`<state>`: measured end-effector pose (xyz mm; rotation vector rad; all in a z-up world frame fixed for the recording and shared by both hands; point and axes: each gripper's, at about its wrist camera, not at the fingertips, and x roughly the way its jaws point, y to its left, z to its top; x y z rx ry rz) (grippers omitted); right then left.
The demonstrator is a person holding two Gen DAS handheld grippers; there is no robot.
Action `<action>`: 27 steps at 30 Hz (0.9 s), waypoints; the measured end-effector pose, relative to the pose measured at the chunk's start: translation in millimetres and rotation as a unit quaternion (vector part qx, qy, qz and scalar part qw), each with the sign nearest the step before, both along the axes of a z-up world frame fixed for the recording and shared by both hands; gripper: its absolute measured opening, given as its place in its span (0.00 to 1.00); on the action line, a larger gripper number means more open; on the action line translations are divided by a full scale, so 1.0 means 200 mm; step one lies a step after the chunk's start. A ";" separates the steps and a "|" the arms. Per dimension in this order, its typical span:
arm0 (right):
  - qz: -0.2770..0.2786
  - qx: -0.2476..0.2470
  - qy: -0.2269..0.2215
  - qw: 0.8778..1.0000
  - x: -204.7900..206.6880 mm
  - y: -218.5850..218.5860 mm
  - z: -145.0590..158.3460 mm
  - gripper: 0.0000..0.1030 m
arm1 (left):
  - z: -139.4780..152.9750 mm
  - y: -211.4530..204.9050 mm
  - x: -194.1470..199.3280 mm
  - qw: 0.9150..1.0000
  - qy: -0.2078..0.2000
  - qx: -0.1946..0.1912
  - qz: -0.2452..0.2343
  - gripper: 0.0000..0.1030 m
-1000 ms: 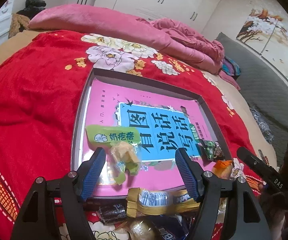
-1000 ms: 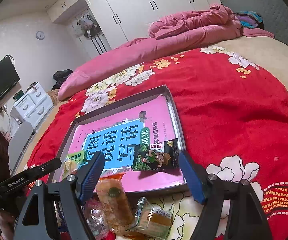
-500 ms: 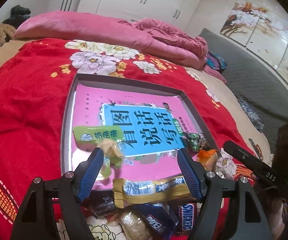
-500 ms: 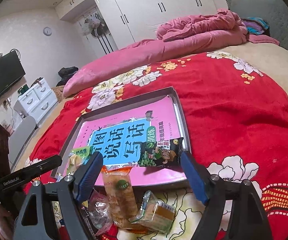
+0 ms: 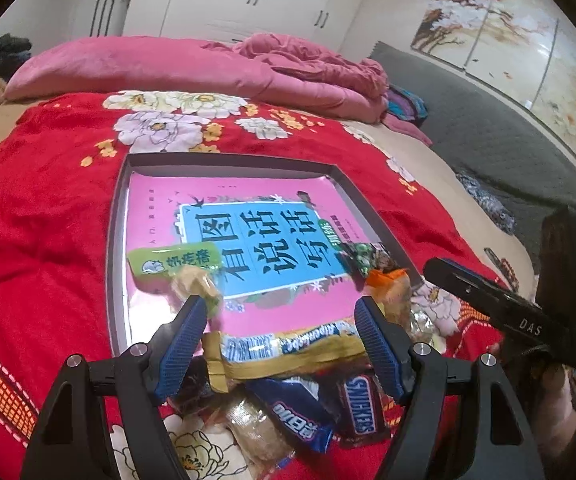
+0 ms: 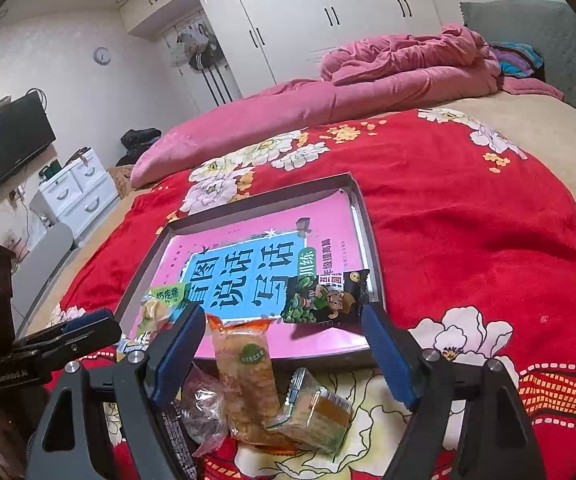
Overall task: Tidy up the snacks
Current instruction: 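Move both open tools back toward the remaining snack pile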
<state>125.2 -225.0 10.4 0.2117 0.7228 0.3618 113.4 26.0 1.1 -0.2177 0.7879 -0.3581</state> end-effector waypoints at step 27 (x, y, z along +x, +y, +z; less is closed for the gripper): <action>0.039 -0.013 0.026 0.999 -0.01 0.07 -0.06 0.80 | -0.05 -0.19 -0.04 0.990 -0.006 0.102 -0.096 0.75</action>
